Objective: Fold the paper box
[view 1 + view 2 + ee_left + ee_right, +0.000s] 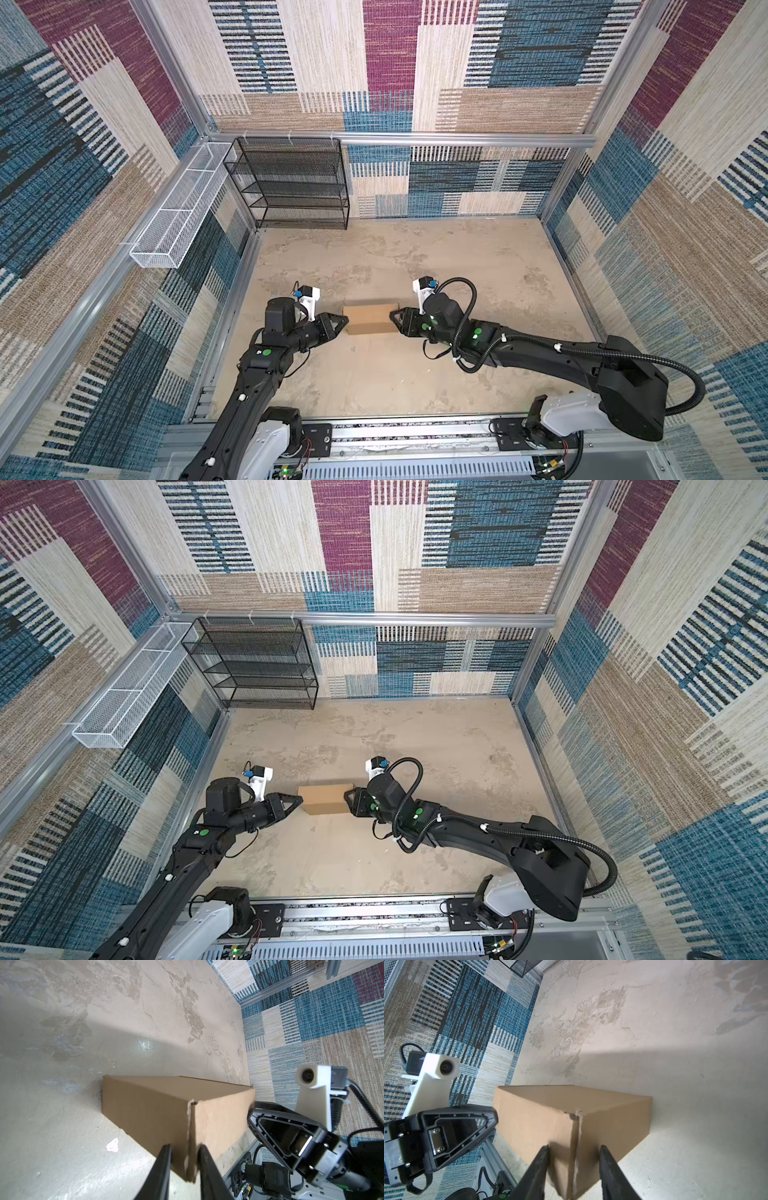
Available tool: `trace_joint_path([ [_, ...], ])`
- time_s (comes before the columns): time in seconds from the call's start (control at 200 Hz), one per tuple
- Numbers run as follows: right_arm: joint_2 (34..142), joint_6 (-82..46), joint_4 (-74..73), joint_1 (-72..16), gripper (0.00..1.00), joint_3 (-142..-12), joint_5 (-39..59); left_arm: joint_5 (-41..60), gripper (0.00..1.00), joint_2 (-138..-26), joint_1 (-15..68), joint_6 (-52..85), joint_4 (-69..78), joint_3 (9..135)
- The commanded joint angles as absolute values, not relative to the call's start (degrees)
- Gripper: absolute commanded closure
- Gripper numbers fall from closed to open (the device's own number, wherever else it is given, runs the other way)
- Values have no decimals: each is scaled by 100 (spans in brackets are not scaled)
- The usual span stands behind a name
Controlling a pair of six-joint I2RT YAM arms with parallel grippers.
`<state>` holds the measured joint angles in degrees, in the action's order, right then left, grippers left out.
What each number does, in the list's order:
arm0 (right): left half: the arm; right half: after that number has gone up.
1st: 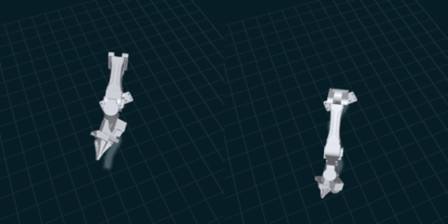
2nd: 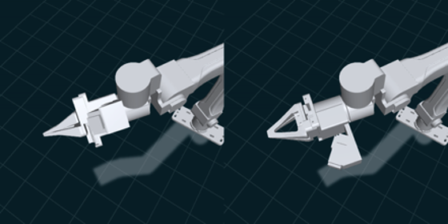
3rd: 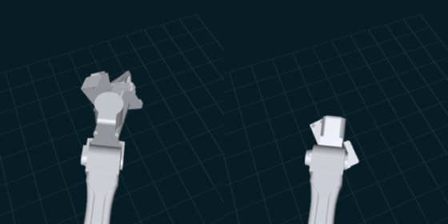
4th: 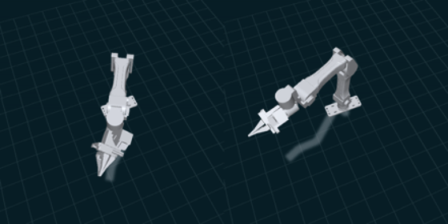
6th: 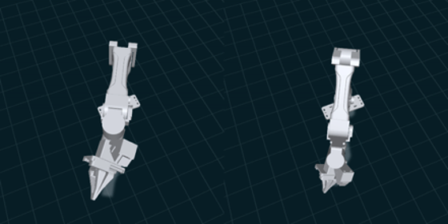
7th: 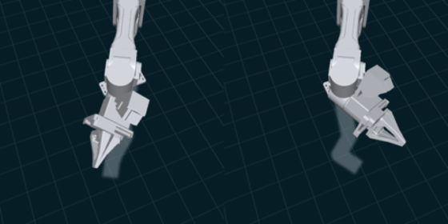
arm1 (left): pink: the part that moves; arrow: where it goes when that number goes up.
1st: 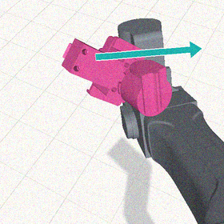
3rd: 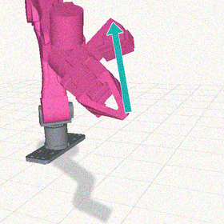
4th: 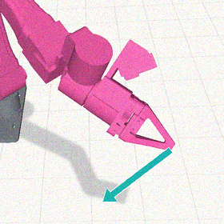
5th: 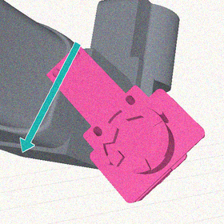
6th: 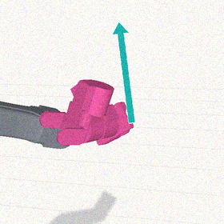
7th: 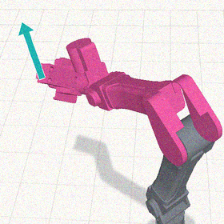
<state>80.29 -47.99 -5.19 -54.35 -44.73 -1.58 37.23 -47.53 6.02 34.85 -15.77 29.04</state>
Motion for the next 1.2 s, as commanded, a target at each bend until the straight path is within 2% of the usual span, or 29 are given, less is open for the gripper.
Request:
trace_joint_path([
  [0.0,8071,-4840,9,-5522,59,-4412,193,3801,74,-4691,632,3678,-2117,2814],
  [0.17,8020,-4923,-73,-5640,54,-4293,147,3788,72,-4513,642,3730,-2267,2795],
  [0.711,7704,-4892,-71,-5743,49,-4163,-287,3595,62,-4122,644,3859,-2528,2723],
  [0.871,7725,-4743,14,-5684,44,-4323,-404,3500,59,-4242,642,3767,-2498,2850],
  [1.062,7815,-4581,-145,-5396,38,-4342,-237,3366,45,-4484,642,3588,-2459,3121],
  [1.162,7851,-4477,-196,-5174,29,-4326,-205,3087,38,-4632,646,3512,-2381,3254],
  [1.192,7849,-4450,-212,-5082,26,-4307,-188,3046,34,-4676,642,3499,-2350,3281],
])
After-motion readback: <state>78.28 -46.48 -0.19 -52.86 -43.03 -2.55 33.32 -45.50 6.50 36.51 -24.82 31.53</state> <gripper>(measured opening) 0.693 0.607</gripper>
